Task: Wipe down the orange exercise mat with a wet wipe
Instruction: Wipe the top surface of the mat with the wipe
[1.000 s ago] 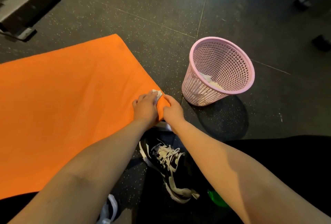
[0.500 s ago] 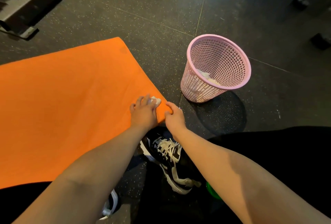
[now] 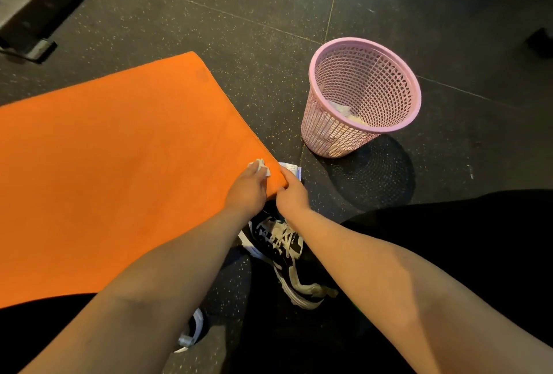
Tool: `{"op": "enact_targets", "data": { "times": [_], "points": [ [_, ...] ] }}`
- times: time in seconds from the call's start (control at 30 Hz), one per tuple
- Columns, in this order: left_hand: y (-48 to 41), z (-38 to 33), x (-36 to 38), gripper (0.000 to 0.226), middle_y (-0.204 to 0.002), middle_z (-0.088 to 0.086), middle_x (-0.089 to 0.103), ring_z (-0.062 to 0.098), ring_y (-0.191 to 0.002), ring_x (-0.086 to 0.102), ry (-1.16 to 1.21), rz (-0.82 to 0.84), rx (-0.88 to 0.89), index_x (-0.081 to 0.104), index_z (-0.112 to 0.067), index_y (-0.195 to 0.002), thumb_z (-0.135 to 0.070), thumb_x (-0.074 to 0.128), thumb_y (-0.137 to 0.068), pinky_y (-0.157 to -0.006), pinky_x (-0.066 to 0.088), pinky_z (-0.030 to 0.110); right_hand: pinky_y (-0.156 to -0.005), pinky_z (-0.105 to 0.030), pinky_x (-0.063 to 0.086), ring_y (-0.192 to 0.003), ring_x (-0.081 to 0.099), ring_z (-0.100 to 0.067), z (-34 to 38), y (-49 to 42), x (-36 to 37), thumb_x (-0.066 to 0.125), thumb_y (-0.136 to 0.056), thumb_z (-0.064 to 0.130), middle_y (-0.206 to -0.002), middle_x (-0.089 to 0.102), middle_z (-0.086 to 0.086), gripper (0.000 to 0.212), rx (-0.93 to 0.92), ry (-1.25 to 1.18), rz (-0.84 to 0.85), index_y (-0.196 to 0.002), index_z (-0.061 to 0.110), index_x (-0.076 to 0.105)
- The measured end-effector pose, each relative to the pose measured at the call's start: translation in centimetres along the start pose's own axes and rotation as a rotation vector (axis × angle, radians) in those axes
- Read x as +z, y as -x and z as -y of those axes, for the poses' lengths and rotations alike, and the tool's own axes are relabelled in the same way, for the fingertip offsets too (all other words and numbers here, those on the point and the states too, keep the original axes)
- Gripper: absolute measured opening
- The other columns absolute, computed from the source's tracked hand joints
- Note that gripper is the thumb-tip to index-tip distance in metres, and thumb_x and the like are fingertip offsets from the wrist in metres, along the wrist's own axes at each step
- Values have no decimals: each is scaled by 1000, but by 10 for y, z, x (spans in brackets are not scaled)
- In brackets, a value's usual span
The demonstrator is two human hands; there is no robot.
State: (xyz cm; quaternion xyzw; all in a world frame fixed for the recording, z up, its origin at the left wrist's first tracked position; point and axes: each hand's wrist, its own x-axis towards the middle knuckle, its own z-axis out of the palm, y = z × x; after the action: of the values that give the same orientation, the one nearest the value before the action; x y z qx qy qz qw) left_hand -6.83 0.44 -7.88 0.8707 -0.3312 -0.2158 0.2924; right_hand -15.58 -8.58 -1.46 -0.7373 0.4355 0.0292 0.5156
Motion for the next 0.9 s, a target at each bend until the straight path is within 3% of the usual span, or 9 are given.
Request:
{"op": "enact_targets", "data": {
  "times": [0.13, 0.3, 0.4, 0.5, 0.57, 0.67, 0.7, 0.8, 0.9],
  "points": [
    [10, -19, 10, 41, -159, 10, 35, 26, -149, 30, 100, 15, 98, 51, -9, -146, -13, 48, -105, -122, 16, 25, -83, -17, 45, -102, 55, -10, -9, -4, -1, 41, -107, 14, -131, 59, -3, 40, -20, -25, -33, -143, 24, 54],
    [14, -12, 7, 43, -157, 6, 40, 26, -146, 35, 45, 89, 236, 52, -11, -146, -7, 51, -103, -117, 19, 21, -106, -38, 44, -131, 52, -27, -26, -6, 2, 46, -104, 9, -144, 54, -8, 50, -2, 98, -69, -151, 27, 45],
    [15, 6, -1, 46, -161, 9, 33, 28, -148, 32, -62, 12, 117, 43, -16, -152, -17, 45, -106, -118, 28, 32, -110, -44, 43, -134, 49, -27, -27, -8, 4, 49, -105, 13, -148, 50, -7, 51, 7, 160, -64, -153, 25, 41],
    [22, 11, -3, 51, -162, 17, 26, 34, -149, 29, -120, -54, -4, 33, -9, -155, -13, 41, -105, -119, 27, 37, -113, -45, 41, -136, 45, -25, -28, -8, 9, 48, -105, 13, -150, 45, -4, 51, -21, 265, -89, -154, 23, 38],
    [24, -2, 3, 51, -164, 16, 23, 31, -151, 22, -55, -7, -2, 32, -6, -156, -14, 41, -106, -121, 15, 28, -112, -44, 42, -135, 45, -24, -33, -9, 13, 48, -105, 15, -149, 44, -2, 45, -91, 331, -104, -150, 22, 44],
    [21, -23, 20, 47, -165, 8, 22, 23, -153, 20, 16, 127, 113, 36, -11, -154, -21, 40, -109, -121, 9, 21, -94, -30, 50, -121, 57, -22, -39, -11, 14, 46, -106, 26, -130, 56, 1, 31, -89, 251, -168, -135, 23, 57],
    [21, -24, 24, 47, -164, 7, 23, 23, -152, 21, 10, 146, 144, 37, -11, -154, -20, 42, -108, -122, 9, 22, -92, -27, 50, -121, 58, -23, -39, -11, 12, 46, -106, 25, -126, 57, 2, 31, -83, 255, -171, -135, 22, 58],
    [21, -11, 23, 51, -164, 6, 27, 27, -150, 27, -124, 114, 163, 40, -15, -154, -15, 49, -103, -123, 19, 38, -106, -39, 48, -128, 53, -25, -42, -14, 7, 51, -103, 12, -140, 50, -4, 37, -73, 269, -116, -139, 20, 56],
    [24, 5, 10, 52, -162, 6, 30, 30, -147, 31, -205, 22, 60, 44, -19, -149, -12, 53, -98, -118, 29, 49, -112, -45, 43, -136, 44, -25, -42, -16, 7, 54, -102, 10, -150, 40, -3, 47, -38, 255, -103, -148, 20, 47]
  ]
}}
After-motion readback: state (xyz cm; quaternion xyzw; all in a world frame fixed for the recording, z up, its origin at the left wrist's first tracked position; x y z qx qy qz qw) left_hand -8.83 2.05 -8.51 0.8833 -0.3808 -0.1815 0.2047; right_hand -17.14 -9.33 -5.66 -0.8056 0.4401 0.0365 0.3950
